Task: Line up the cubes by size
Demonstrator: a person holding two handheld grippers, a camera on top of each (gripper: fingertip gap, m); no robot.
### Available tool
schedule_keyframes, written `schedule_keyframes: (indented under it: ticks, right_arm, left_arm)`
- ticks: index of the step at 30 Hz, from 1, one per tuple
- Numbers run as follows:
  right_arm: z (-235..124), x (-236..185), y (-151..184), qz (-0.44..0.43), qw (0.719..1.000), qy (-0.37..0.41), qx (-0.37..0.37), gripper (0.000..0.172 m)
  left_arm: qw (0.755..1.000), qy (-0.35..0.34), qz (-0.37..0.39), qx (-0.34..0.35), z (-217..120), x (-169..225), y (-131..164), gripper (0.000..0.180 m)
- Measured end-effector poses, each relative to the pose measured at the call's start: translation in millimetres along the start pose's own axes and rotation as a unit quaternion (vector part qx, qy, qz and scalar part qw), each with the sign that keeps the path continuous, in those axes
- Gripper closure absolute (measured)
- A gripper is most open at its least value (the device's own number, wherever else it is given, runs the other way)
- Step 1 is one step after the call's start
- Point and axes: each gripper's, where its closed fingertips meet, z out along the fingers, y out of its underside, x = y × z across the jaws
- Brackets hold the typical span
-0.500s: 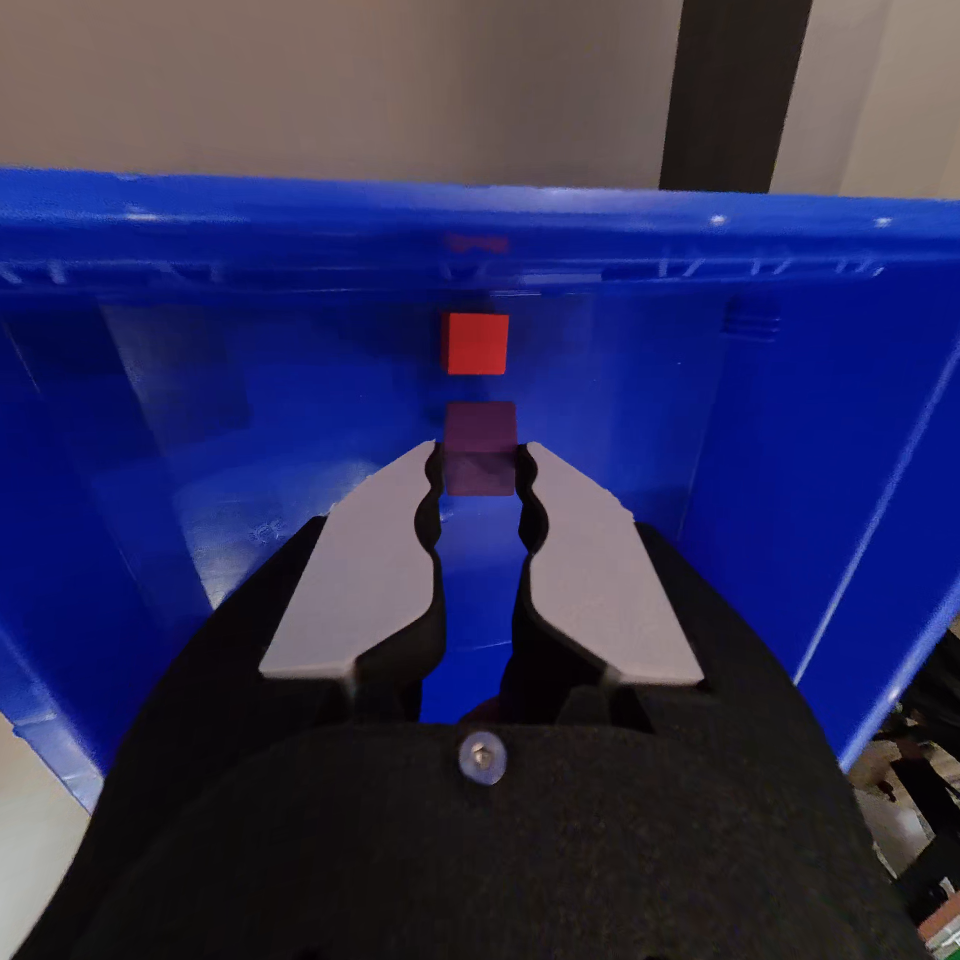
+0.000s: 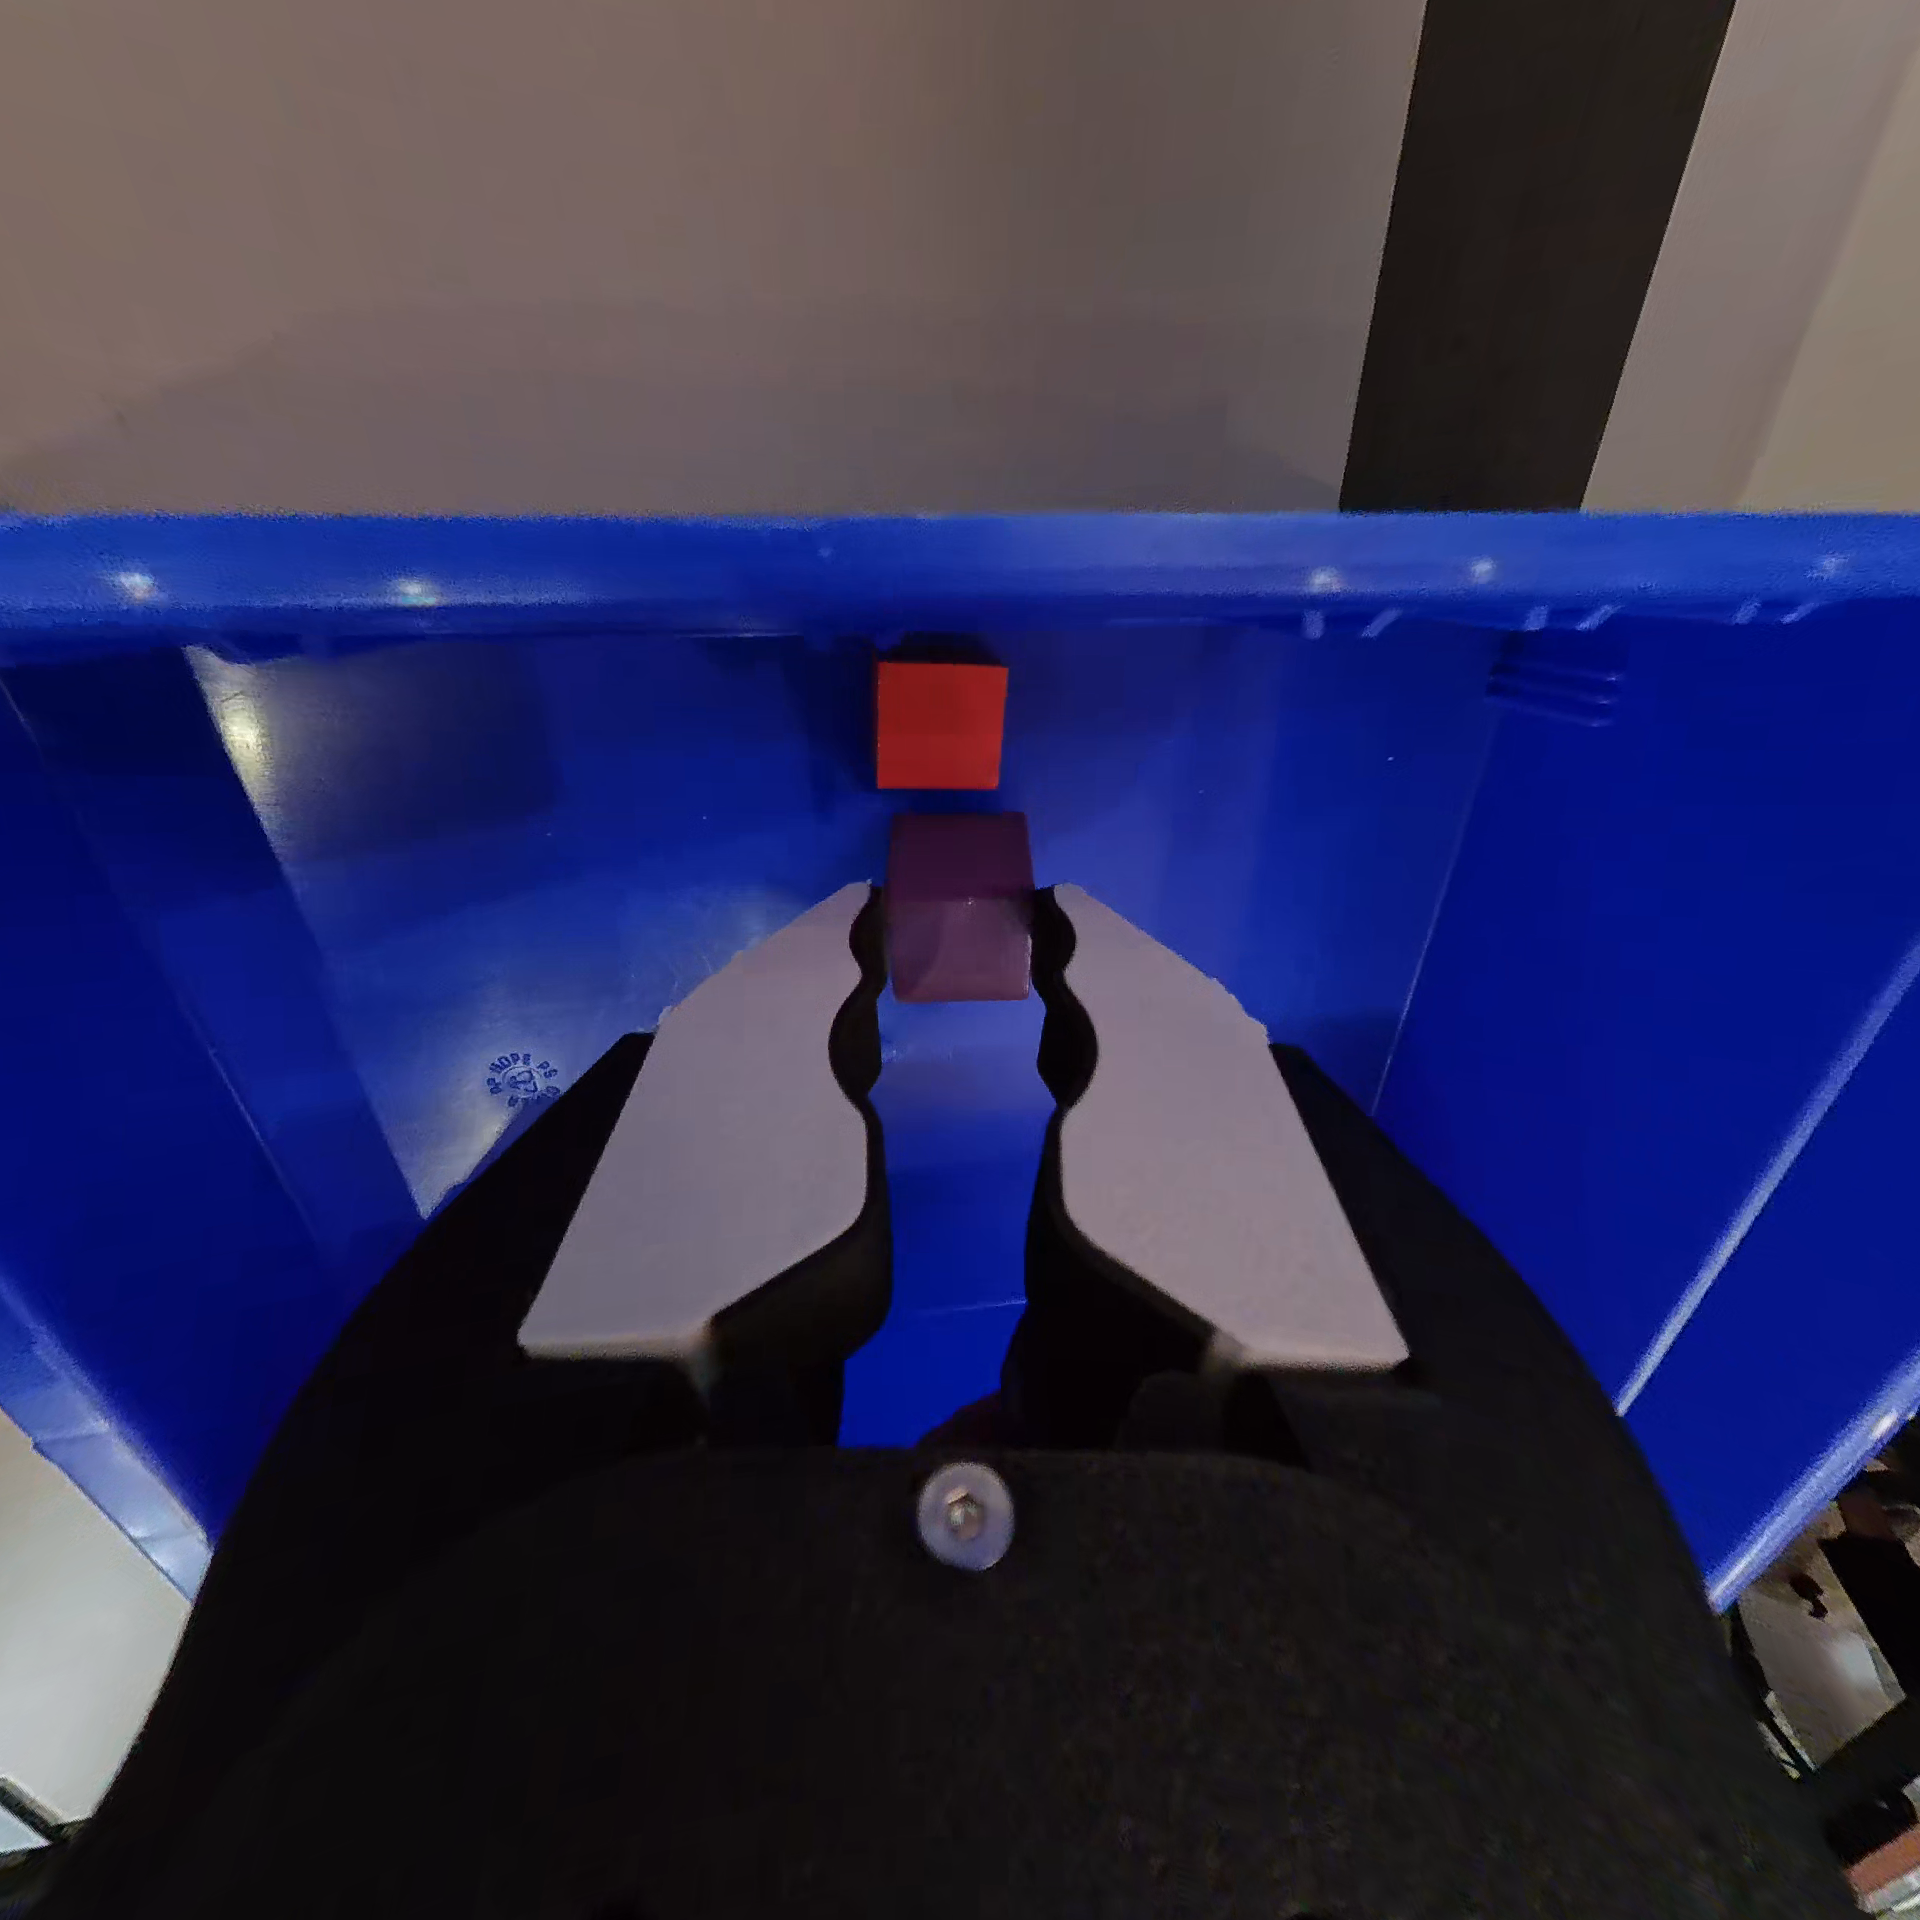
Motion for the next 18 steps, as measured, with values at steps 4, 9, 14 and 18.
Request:
schedule_keyframes:
  ticks: [4,9,14,18]
  right_arm:
    - [3.6,-0.1,-2.9,0.001,1.000,-0.003,0.001,0.145]
    - [4.1,0.8,-4.2,0.005,1.000,-0.005,0.011,0.145]
    - [-6.4,5.7,-6.2,0.012,0.999,0.020,0.027,0.132]
    - [-28.3,6.7,-10.0,0.018,0.997,0.048,0.053,0.133]
  left_arm:
    - [1.000,0.001,0.002,-0.001,1.0,0.7,-0.2,0.173]
    - [1.000,0.001,0.002,-0.001,0.7,0.1,-0.1,0.173]
    - [1.000,0.000,0.002,-0.004,0.7,-0.7,2.1,0.172]
    - [1.000,-0.003,0.001,-0.006,-1.3,-3.2,3.4,0.172]
